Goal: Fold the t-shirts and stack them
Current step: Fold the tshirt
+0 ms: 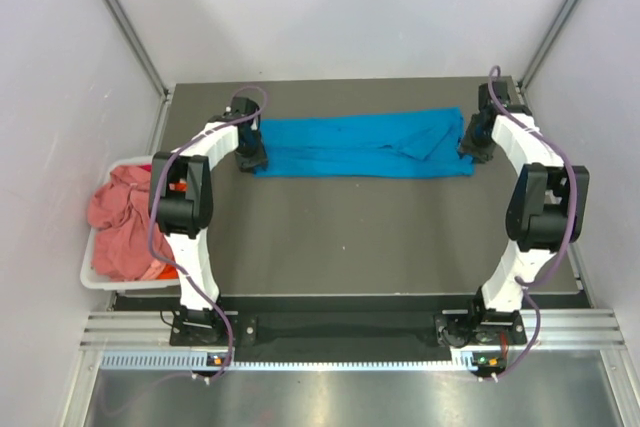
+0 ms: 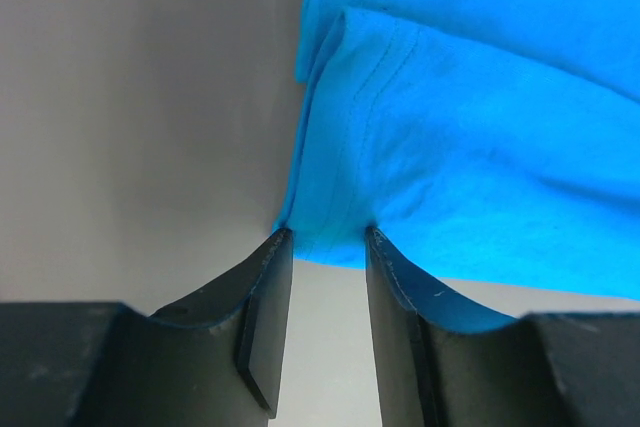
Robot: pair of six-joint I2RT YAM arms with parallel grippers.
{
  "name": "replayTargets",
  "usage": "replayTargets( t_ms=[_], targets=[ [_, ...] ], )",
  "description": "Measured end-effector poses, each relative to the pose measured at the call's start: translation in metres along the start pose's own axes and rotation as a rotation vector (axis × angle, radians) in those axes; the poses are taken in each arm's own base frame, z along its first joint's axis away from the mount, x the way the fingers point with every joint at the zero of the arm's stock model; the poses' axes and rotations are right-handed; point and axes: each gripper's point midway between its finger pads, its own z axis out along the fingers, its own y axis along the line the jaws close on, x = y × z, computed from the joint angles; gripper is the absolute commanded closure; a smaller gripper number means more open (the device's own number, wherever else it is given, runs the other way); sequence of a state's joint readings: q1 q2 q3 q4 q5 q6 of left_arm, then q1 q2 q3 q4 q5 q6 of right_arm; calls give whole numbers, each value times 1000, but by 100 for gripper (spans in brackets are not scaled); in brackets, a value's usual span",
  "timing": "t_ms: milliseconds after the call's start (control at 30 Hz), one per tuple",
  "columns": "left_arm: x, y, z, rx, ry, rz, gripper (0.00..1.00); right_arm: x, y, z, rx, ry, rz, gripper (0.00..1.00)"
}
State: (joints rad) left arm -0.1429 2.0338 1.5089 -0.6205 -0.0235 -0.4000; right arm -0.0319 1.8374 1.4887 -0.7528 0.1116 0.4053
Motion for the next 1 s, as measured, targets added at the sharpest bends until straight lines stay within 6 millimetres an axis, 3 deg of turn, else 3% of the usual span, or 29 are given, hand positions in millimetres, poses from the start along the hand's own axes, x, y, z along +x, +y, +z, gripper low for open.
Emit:
replayTargets(
  t_ms=[233, 333, 367, 400, 700, 1000],
  targets=[
    [0, 0, 5, 4, 2, 16, 63, 26, -19, 21, 23, 61, 67, 66],
    [-1, -1, 5, 9, -2, 25, 84, 25, -19, 25, 14, 48, 74, 66],
    [-1, -1, 5, 10, -2, 28, 97, 24, -18, 27, 10, 43, 75, 66],
    [-1, -2, 5, 14, -1, 27, 100, 23, -18, 28, 7, 37, 76, 66],
    [1, -5, 2, 33, 3, 27, 100, 13, -17, 39, -1, -2, 80, 73],
    [16, 4, 1, -1, 23, -13, 100, 19, -24, 50, 22, 7, 80, 68]
  ],
)
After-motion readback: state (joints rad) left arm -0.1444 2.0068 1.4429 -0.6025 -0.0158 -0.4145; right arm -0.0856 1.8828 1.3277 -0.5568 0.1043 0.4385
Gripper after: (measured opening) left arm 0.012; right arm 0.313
